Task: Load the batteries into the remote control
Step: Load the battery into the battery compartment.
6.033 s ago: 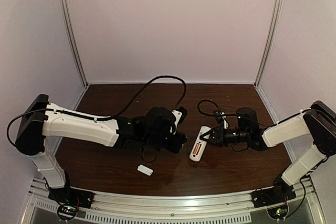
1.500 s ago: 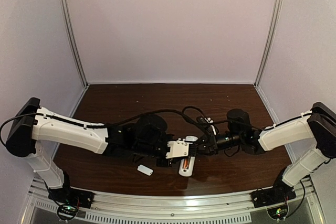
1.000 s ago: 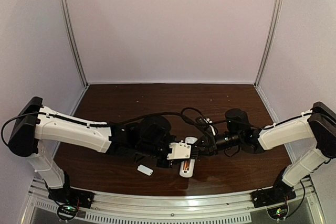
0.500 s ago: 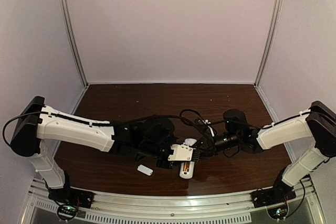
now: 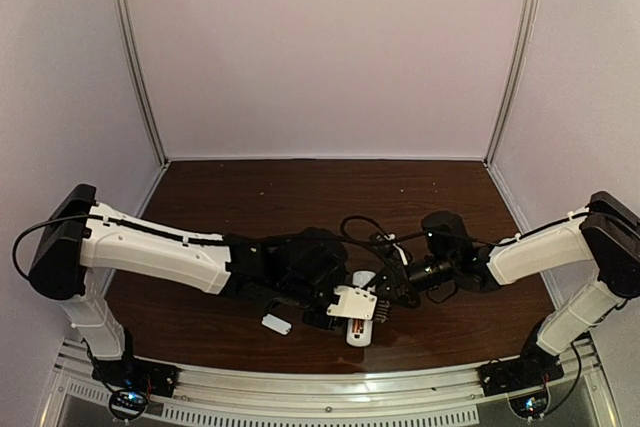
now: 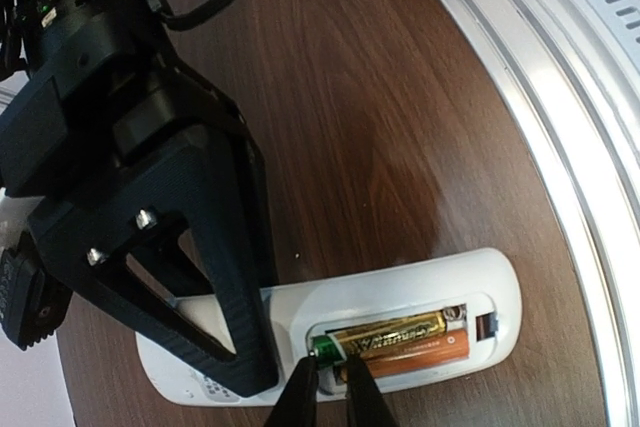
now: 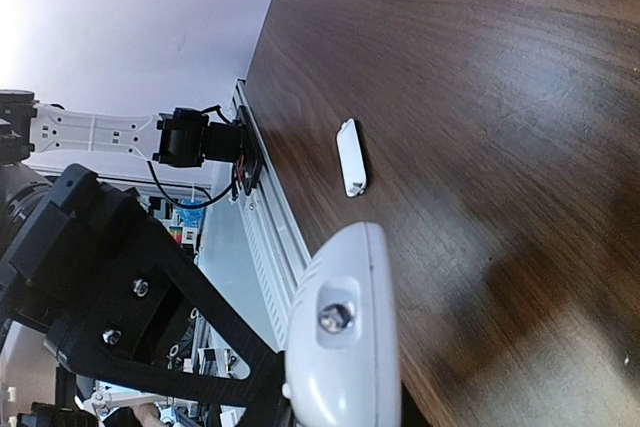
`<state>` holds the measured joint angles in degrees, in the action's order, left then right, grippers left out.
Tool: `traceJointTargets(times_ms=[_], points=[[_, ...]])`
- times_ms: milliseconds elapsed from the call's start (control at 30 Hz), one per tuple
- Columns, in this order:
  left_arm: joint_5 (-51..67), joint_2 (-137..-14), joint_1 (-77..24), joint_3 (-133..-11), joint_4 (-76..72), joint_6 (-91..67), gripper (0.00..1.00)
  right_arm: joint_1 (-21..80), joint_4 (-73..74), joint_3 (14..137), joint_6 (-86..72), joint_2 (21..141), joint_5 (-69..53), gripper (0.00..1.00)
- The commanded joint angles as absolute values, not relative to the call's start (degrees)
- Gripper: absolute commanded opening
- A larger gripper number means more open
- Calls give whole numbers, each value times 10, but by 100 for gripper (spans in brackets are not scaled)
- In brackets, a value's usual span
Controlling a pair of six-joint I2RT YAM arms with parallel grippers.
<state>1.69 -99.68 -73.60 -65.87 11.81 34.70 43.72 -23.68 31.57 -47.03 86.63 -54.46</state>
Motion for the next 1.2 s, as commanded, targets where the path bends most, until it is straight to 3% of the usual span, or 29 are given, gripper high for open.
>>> traceJointTargets(times_ms=[0, 1167], points=[[19, -1032, -753, -673, 153, 360, 13, 443, -259, 349, -461, 859, -562, 0], [24, -1117, -809, -700, 193, 367, 11, 437, -284, 366, -478, 853, -572, 0]])
